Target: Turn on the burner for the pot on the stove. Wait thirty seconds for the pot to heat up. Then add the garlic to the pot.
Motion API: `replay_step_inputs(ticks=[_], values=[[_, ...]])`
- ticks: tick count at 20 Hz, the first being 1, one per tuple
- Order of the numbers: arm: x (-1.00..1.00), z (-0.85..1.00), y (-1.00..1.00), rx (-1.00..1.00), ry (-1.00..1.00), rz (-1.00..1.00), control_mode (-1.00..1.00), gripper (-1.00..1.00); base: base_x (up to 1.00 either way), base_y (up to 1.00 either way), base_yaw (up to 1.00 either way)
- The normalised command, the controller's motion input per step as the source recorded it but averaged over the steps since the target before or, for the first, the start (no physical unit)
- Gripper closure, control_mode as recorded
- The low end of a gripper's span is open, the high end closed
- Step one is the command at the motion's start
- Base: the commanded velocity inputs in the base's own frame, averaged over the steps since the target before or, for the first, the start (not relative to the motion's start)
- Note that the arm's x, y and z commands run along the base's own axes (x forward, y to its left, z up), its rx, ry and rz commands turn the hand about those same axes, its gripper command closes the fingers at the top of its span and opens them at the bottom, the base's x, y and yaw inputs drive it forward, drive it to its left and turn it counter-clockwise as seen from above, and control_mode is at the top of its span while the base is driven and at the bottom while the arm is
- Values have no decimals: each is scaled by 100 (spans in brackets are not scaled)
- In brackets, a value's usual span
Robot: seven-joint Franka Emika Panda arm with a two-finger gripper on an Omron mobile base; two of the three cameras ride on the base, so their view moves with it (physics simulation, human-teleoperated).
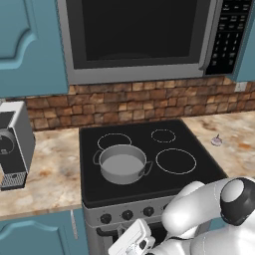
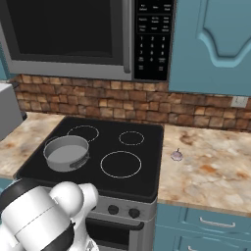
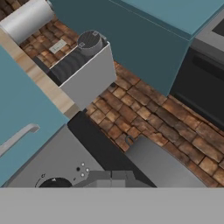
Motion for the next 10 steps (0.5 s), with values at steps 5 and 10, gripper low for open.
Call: replay_step_inputs(ticks=[5, 10], values=[[0, 0, 0, 0, 0, 0, -100, 100, 0, 0, 0], [0, 0, 0, 0, 0, 0, -100, 100, 0, 0, 0]])
